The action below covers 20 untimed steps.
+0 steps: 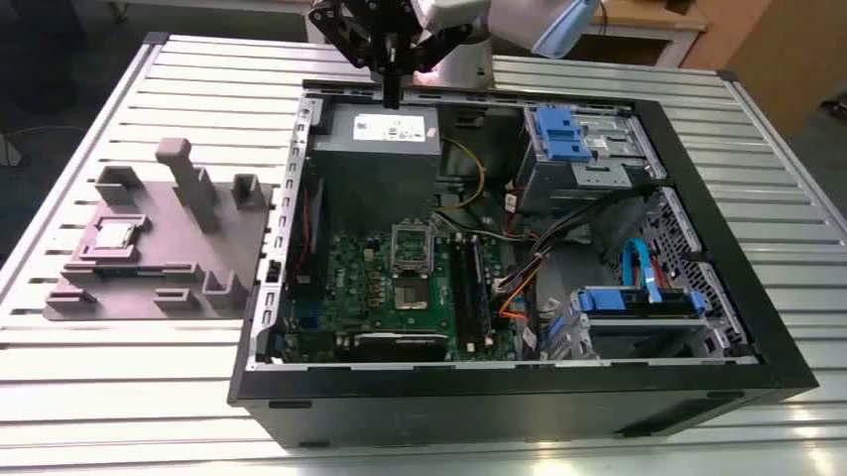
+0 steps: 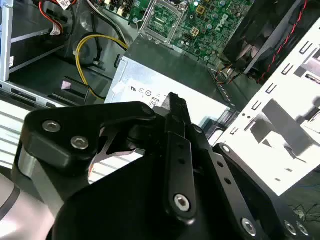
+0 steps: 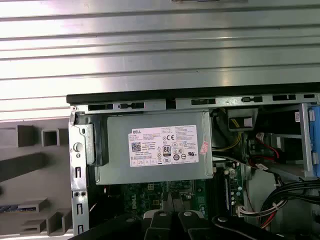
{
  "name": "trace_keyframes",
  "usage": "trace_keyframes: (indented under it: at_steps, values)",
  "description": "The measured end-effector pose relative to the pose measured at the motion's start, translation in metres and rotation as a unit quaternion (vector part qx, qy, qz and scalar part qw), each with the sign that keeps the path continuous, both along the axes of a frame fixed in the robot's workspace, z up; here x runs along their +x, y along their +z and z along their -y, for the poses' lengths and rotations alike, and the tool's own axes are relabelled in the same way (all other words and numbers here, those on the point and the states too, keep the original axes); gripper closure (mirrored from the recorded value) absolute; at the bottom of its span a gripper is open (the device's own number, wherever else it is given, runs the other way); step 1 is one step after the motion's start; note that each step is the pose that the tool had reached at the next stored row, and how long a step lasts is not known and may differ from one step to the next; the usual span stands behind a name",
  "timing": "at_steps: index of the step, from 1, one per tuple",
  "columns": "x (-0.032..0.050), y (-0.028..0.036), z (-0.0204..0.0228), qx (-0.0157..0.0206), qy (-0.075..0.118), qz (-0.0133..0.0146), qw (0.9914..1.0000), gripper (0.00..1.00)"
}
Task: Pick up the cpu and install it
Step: 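Reach for the cpu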
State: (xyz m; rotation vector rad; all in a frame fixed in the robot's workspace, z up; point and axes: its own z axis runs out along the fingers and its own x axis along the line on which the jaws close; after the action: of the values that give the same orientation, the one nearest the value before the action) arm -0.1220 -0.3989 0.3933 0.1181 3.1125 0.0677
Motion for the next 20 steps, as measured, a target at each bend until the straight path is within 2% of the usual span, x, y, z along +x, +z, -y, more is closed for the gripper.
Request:
trace_keyframes:
  at_steps: [20]
  values:
    - [-0.0067,0.0,0.0,0.0,0.0,0.0,1.0,0.89]
